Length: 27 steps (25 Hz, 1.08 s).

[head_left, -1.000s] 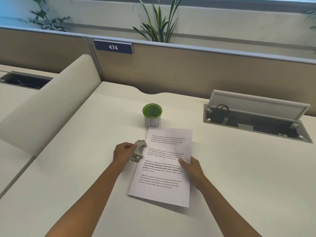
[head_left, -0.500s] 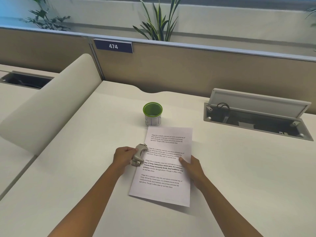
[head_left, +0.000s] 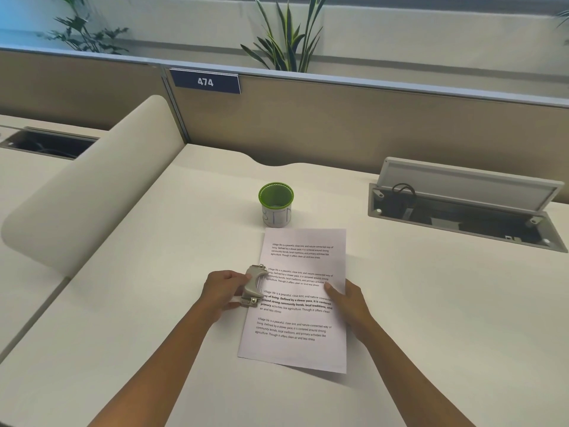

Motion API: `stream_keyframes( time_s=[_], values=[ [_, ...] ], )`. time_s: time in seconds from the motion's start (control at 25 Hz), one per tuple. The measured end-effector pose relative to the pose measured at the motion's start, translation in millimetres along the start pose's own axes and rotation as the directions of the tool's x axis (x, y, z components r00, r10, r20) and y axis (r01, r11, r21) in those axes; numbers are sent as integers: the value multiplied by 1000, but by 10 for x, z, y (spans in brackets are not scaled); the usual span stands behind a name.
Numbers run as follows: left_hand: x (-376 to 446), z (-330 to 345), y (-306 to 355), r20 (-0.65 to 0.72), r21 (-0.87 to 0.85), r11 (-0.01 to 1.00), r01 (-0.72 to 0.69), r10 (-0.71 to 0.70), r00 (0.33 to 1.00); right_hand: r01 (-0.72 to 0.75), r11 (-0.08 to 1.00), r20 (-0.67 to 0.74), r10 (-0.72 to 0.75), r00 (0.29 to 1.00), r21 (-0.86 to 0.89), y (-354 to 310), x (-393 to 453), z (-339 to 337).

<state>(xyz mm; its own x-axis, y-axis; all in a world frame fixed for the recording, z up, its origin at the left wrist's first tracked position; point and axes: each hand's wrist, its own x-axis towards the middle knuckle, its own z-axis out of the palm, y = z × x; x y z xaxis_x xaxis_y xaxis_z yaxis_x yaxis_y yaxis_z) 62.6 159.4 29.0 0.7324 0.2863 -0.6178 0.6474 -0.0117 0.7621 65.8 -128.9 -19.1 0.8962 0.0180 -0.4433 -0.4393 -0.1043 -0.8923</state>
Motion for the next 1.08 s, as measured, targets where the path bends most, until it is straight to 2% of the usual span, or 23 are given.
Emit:
stream_keyframes(
  time_s=[0.56,1.08],
  values=[
    [-22,-27,-37,22,13,999,-34,34,999,6,1000,43,-5,999,-17,20,-36,-46],
    [24,-30,-58,32,51,995,-84,82,996,-13,999,71,9,997,46,-10,-82,-59]
  ],
)
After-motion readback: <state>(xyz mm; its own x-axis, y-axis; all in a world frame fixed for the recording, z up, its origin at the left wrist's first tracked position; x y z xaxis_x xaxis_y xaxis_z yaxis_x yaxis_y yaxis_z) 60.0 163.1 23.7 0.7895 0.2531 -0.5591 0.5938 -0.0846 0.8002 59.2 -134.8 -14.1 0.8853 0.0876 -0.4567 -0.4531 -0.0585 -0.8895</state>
